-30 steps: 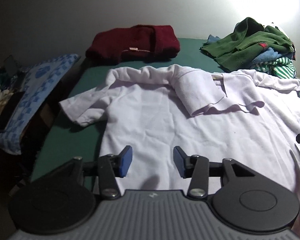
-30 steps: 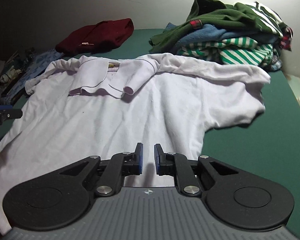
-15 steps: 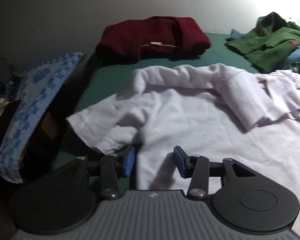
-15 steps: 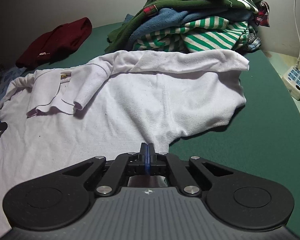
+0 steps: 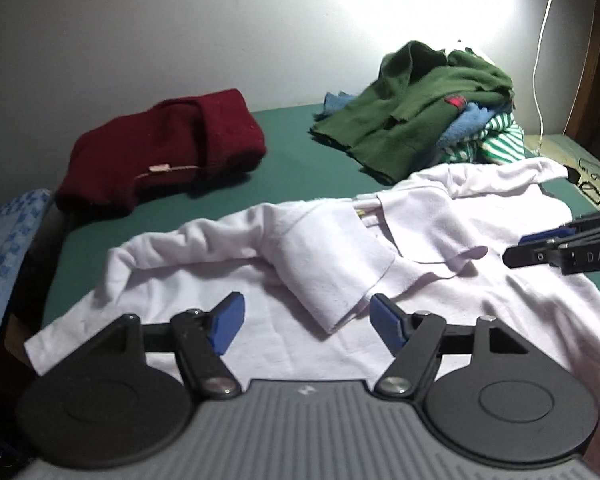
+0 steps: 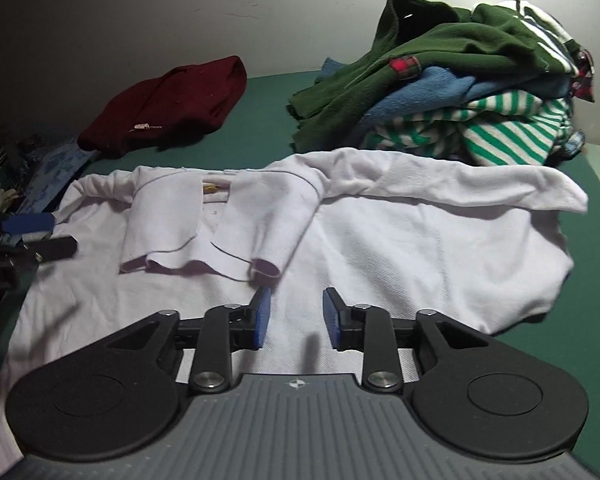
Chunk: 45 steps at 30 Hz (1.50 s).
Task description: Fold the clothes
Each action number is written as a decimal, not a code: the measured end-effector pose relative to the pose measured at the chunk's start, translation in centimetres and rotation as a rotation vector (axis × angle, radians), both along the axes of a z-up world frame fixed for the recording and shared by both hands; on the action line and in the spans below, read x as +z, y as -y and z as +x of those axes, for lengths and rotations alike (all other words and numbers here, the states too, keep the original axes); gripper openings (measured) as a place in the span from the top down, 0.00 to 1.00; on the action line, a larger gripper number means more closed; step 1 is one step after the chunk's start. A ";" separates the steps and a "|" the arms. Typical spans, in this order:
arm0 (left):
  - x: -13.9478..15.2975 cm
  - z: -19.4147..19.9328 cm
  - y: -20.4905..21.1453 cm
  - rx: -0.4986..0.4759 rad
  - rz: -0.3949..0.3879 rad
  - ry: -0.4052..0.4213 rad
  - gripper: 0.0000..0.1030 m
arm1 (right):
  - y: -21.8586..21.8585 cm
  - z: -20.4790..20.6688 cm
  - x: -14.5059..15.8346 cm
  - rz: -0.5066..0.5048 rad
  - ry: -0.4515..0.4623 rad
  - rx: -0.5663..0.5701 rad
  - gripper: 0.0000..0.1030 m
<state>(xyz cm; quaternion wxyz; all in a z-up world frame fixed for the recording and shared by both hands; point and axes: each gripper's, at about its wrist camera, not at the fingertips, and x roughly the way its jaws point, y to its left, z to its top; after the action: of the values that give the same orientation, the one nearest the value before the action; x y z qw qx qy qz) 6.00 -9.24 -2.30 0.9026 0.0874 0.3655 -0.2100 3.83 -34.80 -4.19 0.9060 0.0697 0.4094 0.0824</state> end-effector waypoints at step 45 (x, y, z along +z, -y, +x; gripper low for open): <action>-1.1 21.0 2.5 0.100 0.049 0.040 0.60 | -0.1 19.7 0.6 0.015 0.122 -0.094 0.86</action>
<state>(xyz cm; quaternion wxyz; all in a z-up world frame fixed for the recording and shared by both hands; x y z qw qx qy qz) 26.99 -11.77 -3.44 0.9167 0.0954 0.3563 -0.1538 23.56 -34.71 -3.55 0.9316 0.0906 0.3489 0.0472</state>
